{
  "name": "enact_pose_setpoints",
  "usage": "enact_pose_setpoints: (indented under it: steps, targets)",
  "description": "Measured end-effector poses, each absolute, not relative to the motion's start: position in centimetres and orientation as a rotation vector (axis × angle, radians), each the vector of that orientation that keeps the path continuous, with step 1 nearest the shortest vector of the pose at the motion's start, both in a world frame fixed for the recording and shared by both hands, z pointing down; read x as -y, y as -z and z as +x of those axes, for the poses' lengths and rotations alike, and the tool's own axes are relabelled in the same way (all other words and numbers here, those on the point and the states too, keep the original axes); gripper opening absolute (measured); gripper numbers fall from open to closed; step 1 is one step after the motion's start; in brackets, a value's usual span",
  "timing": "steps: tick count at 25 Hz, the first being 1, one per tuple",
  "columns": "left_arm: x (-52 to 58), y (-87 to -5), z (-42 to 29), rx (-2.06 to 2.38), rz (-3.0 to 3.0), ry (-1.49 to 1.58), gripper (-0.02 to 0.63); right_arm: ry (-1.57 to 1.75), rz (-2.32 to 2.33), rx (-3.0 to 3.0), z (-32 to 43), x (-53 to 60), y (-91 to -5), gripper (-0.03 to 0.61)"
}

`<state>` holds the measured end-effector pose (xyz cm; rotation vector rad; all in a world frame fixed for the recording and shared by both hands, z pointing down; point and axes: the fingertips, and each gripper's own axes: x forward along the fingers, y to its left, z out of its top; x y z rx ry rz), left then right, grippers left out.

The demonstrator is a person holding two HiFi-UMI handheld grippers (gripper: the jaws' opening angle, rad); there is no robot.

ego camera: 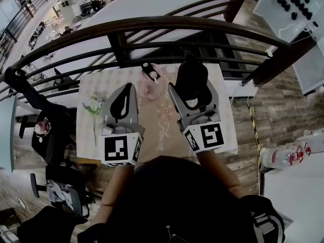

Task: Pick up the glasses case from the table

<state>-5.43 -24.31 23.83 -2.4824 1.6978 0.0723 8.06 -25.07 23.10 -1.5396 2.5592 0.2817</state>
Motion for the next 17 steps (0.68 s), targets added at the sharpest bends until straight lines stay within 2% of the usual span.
enact_pose_setpoints:
  steps: [17]
  targets:
    - [24.48,-23.81,-5.18,-1.698,-2.487,-0.077,0.011,-0.259,-1.547,-2.558,8.31,25.45,-23.34,0.321]
